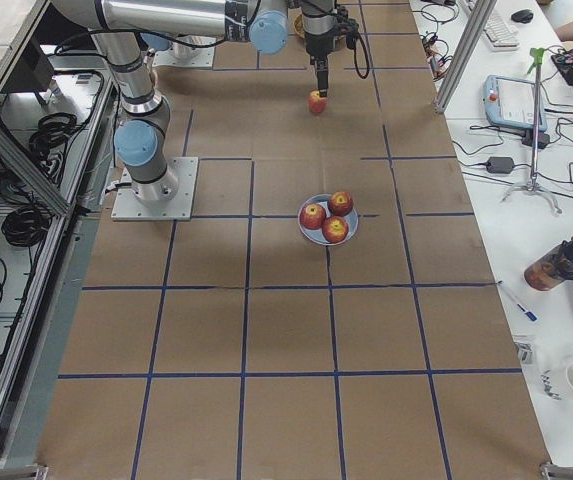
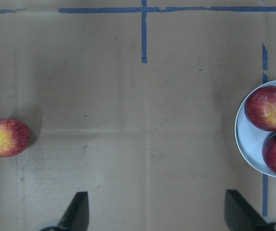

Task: Transfer apple from basket to plate
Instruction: 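Raise the left gripper back toward the basket while the right gripper reaches toward the apple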

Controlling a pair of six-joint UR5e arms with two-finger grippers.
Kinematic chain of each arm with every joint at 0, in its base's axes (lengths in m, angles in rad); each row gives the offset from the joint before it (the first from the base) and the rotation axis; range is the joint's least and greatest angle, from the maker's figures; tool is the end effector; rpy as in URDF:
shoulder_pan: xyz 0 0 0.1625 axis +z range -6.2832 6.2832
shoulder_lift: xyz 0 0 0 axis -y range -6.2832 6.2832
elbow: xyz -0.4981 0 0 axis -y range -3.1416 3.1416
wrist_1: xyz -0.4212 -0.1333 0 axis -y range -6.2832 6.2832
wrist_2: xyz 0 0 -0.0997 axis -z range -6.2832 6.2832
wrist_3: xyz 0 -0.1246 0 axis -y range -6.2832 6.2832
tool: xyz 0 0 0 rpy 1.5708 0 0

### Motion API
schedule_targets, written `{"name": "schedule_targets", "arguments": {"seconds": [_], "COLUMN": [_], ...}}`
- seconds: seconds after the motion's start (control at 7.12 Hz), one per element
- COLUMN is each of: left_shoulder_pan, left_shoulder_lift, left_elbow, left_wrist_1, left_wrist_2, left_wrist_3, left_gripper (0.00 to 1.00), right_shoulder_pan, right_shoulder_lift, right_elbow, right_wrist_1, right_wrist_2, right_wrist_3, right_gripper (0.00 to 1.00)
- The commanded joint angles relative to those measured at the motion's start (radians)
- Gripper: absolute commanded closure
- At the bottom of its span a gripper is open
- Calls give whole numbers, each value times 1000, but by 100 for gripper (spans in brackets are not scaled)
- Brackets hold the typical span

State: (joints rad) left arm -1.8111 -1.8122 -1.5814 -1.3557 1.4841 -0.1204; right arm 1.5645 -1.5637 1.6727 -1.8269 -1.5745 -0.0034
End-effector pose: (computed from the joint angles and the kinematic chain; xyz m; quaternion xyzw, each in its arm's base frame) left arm -0.2880 -0.5699 0.4134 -0.0591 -0.9971 -0.0259 0.0393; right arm 0.1294 -0.5399 0.5061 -0.0016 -0.9973 0.0735 0.0022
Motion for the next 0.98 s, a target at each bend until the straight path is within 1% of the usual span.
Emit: {"name": "schedule_targets", "arguments": {"seconds": [0.0, 0.14, 0.28, 0.42, 0.7, 0.84], "left_shoulder_pan": [59, 87, 160, 206, 220, 222], "left_shoulder_lift": [130, 181, 221, 226, 215, 215], "left_elbow": [99, 107, 84, 77, 77, 77], "left_wrist_1": [-271, -325, -344, -345, -339, -336], "left_wrist_2": [87, 108, 97, 66, 74, 77], "left_wrist_3": [106, 134, 192, 300, 321, 323], "left_gripper": [1, 1, 1, 1, 1, 1], "right_shoulder_pan": [22, 76, 144, 207, 281, 311], "right_shoulder_lift": [5, 29, 92, 159, 247, 287], "right_elbow": [-4, -20, -60, -95, -99, -100], "right_wrist_1": [0, -3, -3, -8, -115, -127], "right_wrist_2": [-1, 2, -4, -5, -5, -2], "right_wrist_3": [25, 86, 167, 242, 282, 369], "right_gripper": [0, 0, 0, 0, 0, 0]}}
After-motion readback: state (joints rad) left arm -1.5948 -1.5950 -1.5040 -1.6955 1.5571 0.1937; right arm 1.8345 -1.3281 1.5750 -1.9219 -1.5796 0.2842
